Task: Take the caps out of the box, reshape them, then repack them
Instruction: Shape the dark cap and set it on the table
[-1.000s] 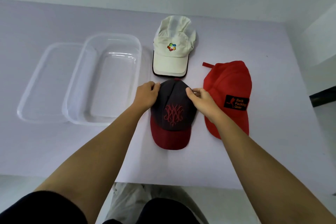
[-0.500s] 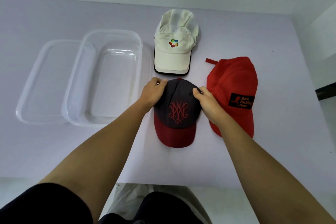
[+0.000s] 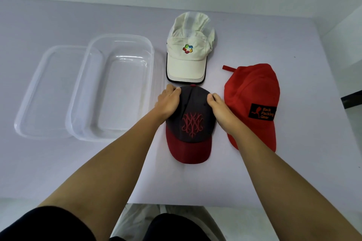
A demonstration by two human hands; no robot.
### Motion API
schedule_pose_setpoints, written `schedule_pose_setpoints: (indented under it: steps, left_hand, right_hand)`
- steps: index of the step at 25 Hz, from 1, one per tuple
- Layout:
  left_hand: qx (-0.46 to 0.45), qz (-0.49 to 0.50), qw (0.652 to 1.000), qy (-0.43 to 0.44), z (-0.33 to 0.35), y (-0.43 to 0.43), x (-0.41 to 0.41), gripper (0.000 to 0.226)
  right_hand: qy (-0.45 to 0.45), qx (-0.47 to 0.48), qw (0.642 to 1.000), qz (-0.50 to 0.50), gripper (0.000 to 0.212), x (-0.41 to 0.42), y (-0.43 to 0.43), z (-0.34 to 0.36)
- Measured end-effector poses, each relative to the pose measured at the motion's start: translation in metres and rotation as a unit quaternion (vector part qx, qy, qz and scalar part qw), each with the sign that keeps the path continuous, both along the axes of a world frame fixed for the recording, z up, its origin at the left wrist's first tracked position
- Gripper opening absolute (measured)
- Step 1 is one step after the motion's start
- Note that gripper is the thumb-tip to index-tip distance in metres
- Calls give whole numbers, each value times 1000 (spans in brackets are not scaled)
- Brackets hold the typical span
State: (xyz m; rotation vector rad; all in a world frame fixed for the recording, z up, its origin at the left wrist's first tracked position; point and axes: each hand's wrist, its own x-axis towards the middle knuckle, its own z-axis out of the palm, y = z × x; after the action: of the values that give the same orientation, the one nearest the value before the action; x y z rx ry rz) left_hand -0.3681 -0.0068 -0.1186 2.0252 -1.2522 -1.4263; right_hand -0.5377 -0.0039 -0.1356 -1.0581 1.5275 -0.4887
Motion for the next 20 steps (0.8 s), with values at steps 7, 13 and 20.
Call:
schedule_pose_setpoints:
  steps: [7,13,20]
  left_hand:
    - [6,-29,998,-51,3,-8,0,43]
    - [23,-14,999,-18,6,-7,-5,23]
    - [52,28,997,-44,1,-9,-9,27]
  right_hand:
    - [-33,-25,997,-65,27,-1,8,-5]
    - [25,4,999,-41,22,4,-8,5]
    - [51,81,993,-67,46,9,-28,13]
